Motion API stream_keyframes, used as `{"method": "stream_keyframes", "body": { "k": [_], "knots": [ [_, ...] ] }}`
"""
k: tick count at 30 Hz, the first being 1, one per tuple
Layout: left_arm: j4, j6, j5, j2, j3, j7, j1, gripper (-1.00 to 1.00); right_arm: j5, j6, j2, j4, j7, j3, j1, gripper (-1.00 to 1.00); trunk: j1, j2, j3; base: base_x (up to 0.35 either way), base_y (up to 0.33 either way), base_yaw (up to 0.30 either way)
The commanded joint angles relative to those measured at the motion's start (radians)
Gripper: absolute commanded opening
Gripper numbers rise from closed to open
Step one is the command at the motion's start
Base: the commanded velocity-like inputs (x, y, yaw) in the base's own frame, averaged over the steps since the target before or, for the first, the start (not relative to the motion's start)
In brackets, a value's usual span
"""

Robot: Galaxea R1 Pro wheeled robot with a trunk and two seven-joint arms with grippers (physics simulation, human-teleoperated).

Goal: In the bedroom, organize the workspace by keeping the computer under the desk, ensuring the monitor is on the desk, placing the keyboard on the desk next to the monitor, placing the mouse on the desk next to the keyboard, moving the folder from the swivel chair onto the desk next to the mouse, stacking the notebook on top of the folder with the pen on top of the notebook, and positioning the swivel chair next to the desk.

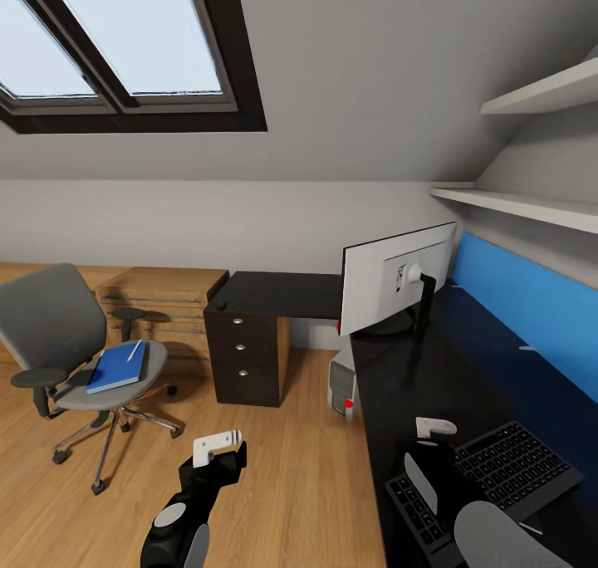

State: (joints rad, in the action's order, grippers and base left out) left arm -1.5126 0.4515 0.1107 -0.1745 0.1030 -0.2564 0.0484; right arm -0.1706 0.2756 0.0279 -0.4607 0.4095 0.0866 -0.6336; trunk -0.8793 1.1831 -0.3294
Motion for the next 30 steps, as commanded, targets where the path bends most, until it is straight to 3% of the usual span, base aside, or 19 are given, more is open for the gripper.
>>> {"method": "stream_keyframes", "body": {
  "k": [1,13,22,30],
  "knots": [
    [-0.001,0.003,0.011,0.0,0.001,-0.009,0.001,1.0,-0.009,0.007,0.001,-0.001,0.007,0.008,-0.001,1.0,0.0,0.001,-0.001,0.0,0.0,0.0],
    [-0.001,0.002,0.012,0.0,0.001,-0.009,0.001,1.0,-0.007,0.014,0.001,0.025,0.008,0.008,-0.007,1.0,0.0,0.001,-0.001,-0.016,0.0,0.0],
    [-0.006,0.003,0.012,0.0,0.001,-0.008,-0.003,1.0,-0.008,0.024,0.001,0.073,0.008,0.008,-0.031,1.0,0.0,0.001,-0.001,-0.199,0.0,0.0],
    [-0.009,0.003,0.012,0.0,0.001,-0.009,-0.007,1.0,-0.007,0.025,0.001,0.077,0.008,0.008,-0.032,1.0,0.0,0.001,-0.001,-0.045,-0.002,0.0]
  ]
}}
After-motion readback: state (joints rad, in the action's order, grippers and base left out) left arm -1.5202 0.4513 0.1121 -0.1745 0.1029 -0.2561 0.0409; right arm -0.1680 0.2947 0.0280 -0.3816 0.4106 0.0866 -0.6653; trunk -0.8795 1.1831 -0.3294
